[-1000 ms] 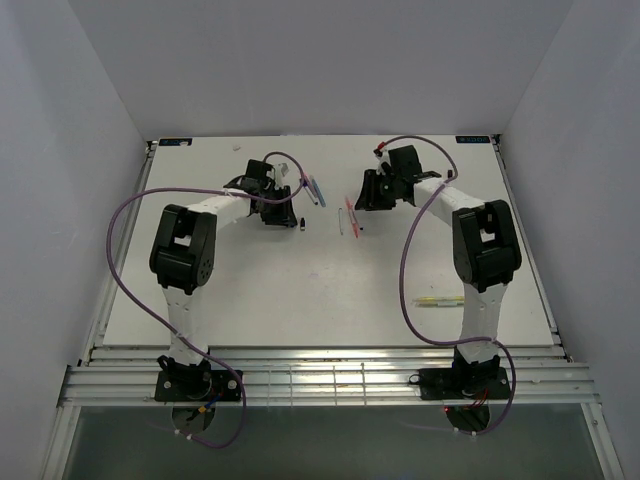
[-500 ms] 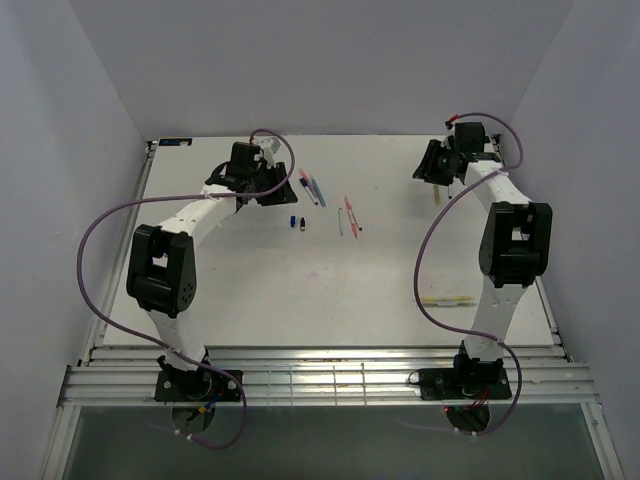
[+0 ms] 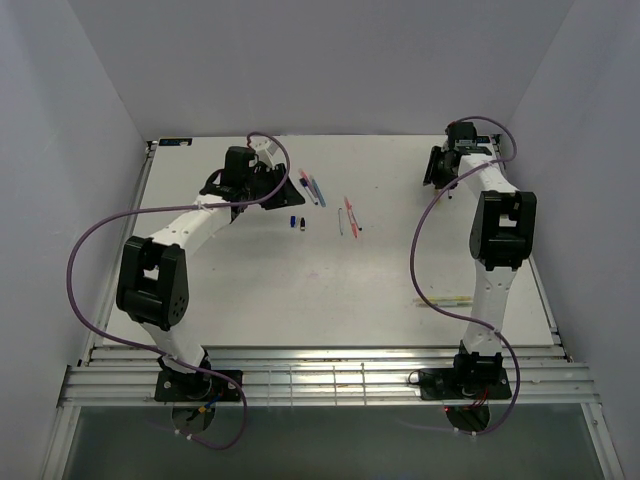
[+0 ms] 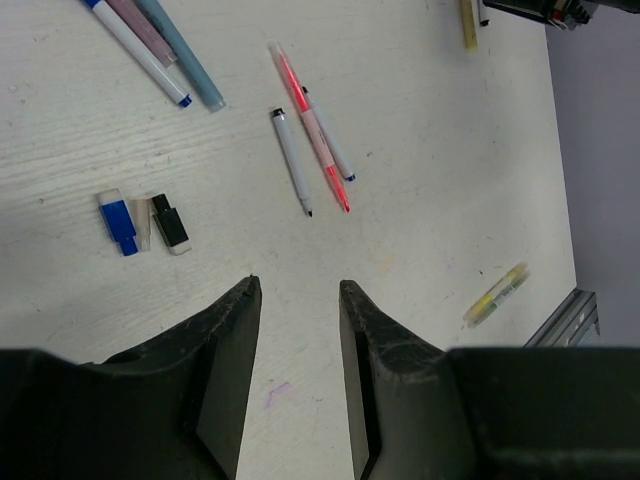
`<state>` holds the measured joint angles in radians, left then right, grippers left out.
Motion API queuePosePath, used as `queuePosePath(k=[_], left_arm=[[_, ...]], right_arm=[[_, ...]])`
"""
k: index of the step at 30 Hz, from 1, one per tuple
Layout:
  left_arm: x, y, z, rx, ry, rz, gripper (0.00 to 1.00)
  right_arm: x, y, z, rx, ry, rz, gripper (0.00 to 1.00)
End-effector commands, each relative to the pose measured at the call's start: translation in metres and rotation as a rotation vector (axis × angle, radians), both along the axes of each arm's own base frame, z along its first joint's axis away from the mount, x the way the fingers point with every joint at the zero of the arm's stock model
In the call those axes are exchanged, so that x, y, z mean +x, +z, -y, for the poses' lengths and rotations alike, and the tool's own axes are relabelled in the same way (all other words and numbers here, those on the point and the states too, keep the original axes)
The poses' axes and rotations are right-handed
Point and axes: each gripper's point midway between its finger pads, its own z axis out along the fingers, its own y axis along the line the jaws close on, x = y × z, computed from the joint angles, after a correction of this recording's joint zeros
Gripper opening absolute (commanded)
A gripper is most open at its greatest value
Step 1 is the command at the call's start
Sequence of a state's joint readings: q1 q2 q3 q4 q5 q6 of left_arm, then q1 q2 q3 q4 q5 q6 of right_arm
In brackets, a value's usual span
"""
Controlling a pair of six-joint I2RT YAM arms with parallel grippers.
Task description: Open the pen caps
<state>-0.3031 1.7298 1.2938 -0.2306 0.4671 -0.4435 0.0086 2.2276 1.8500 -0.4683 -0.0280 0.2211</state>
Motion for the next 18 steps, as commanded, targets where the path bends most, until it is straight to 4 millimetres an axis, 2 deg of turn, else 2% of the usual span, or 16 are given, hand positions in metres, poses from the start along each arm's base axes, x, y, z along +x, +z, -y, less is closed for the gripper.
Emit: queuePosePath(k=[1,5,10,14,18], left_arm=[[-0.011,0.022,0.008,-0.073,-0.033,0.034,0.48],[-0.013,0.019,0.008,-0.074,-0.034,0.030,0.48],[-0.016,0.013,0.013,-0.078,-0.047,0.011,0.49],[-0.017,0.014,0.017,-0.087,-0.053,0.009,0.49],[-0.018,0.015,0.017,-0.085,-0.051,0.013,0.49]], right_arm=[[0.007,0.001,0.029,-0.081,-0.045,0.002,0.46],[0.005,-0.016,0.035,-0.117,-0.041,-0.028,0.46],[0.002,-0.024,0.038,-0.138,-0.026,-0.043,0.45],[0.000,-0.035,0.035,-0.132,-0.003,-0.061,0.45],[-0.004,-0.043,0.029,-0.108,0.027,-0.076,0.40]])
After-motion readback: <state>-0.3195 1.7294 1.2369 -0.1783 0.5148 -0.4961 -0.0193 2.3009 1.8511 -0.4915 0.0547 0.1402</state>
